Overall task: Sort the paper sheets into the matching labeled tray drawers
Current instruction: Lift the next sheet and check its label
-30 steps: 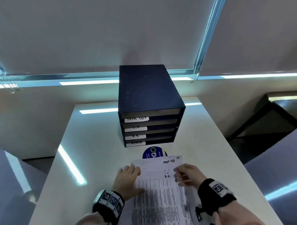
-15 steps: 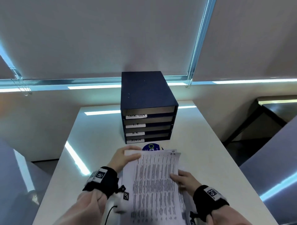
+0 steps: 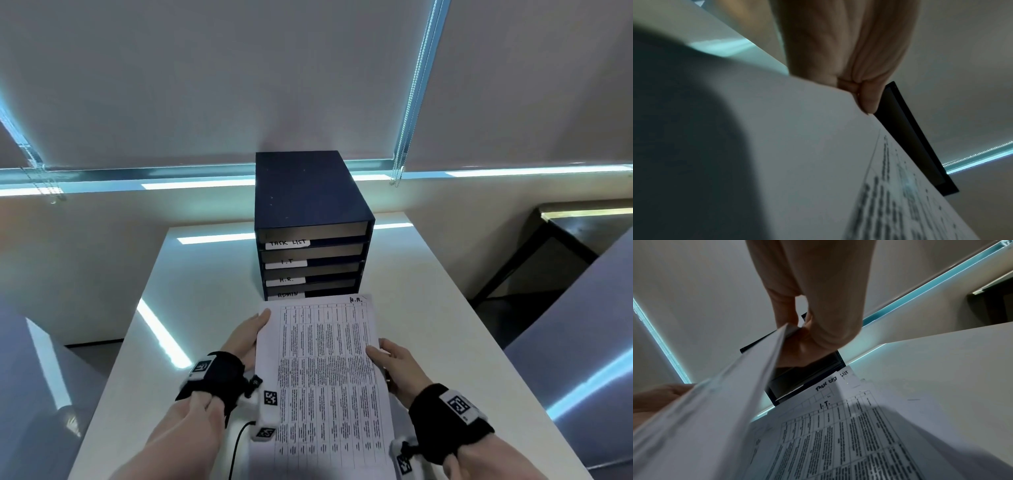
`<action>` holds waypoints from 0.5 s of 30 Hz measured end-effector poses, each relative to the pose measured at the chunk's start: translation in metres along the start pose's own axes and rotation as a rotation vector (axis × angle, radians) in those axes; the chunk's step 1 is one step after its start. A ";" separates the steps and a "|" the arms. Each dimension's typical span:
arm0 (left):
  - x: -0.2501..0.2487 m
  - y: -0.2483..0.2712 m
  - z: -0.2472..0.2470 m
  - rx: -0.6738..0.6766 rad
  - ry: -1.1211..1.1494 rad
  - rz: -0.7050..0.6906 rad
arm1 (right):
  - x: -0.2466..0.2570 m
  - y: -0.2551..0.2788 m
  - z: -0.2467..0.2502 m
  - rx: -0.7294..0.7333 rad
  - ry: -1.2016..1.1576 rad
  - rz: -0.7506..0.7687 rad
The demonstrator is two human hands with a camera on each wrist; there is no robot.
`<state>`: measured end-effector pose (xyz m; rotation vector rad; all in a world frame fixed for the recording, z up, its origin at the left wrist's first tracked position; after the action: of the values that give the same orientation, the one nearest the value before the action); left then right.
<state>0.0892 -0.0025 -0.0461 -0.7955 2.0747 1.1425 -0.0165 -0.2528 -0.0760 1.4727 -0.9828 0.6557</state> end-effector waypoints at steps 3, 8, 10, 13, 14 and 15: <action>0.002 -0.002 0.003 -0.020 -0.007 0.008 | -0.002 -0.003 0.001 0.015 0.024 -0.003; -0.013 -0.011 0.007 -0.096 -0.036 0.022 | -0.009 0.007 -0.012 0.137 0.029 -0.036; -0.028 -0.019 0.008 -0.143 -0.048 0.024 | -0.021 0.005 -0.007 0.118 0.034 -0.076; -0.036 -0.031 0.002 -0.172 -0.053 0.064 | -0.023 -0.004 0.007 0.020 0.064 -0.145; -0.035 -0.033 -0.002 -0.163 -0.070 0.075 | -0.021 -0.010 0.012 -0.023 0.081 -0.172; -0.034 -0.036 -0.004 -0.158 -0.086 0.083 | -0.016 -0.017 0.013 -0.043 0.084 -0.191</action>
<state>0.1361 -0.0147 -0.0361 -0.7262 1.9812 1.3754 -0.0117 -0.2634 -0.1002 1.4675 -0.7765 0.5501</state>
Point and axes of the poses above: each hand's wrist, its own y-axis away from the middle knuckle, its own z-axis out of the back of the hand, x = y × z, the point moved 10 cm from there along -y, towards the middle knuckle, and after that the axes turned 7 degrees about x, right-handed, at the moved point
